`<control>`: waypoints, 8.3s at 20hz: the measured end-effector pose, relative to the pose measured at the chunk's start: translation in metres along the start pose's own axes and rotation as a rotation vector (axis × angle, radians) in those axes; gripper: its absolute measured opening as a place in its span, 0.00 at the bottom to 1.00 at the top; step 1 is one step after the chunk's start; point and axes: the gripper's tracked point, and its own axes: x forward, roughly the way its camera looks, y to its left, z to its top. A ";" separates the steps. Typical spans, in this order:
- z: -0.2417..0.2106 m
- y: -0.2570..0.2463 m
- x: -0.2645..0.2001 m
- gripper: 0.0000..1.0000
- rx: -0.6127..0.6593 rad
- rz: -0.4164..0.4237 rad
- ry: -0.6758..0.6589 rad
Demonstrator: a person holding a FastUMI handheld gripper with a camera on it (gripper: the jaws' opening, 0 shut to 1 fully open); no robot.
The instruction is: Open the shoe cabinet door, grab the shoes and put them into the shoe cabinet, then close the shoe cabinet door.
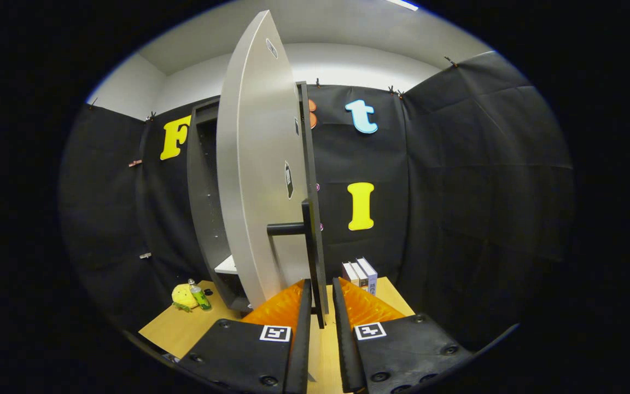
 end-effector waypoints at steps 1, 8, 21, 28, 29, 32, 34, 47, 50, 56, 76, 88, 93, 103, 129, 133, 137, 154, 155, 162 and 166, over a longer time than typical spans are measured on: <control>0.003 -0.005 -0.003 0.28 -0.007 -0.012 -0.013; 0.011 -0.008 -0.030 0.28 -0.029 -0.027 -0.061; -0.173 0.158 -0.017 0.28 -0.023 0.203 0.190; -0.332 0.196 0.017 0.28 0.018 0.067 0.396; -0.352 0.197 0.018 0.28 0.012 0.045 0.420; -0.412 0.196 0.025 0.28 -0.002 -0.002 0.511; -0.442 0.190 0.031 0.28 -0.003 -0.029 0.558; -0.509 0.179 0.097 0.28 -0.019 -0.042 0.605; -0.512 0.174 0.110 0.28 -0.051 -0.070 0.600; -0.511 0.166 0.124 0.27 -0.016 -0.093 0.574; -0.444 0.174 0.115 0.04 0.019 0.036 0.604; -0.201 0.201 0.164 0.04 -0.019 0.061 0.308; -0.142 0.191 0.212 0.04 -0.038 0.052 0.218; -0.089 0.176 0.373 0.04 -0.082 0.076 0.156; -0.141 0.164 0.465 0.47 -0.016 0.053 0.318; -0.123 0.162 0.442 0.83 -0.006 0.041 0.278; -0.103 0.167 0.408 0.99 -0.029 0.035 0.243; -0.009 0.190 0.085 0.98 0.033 0.138 0.080; -0.005 0.186 0.066 0.98 0.040 0.155 0.079; 0.020 0.119 -0.048 0.98 0.028 0.288 0.055; 0.032 0.053 -0.079 0.98 0.008 0.307 0.027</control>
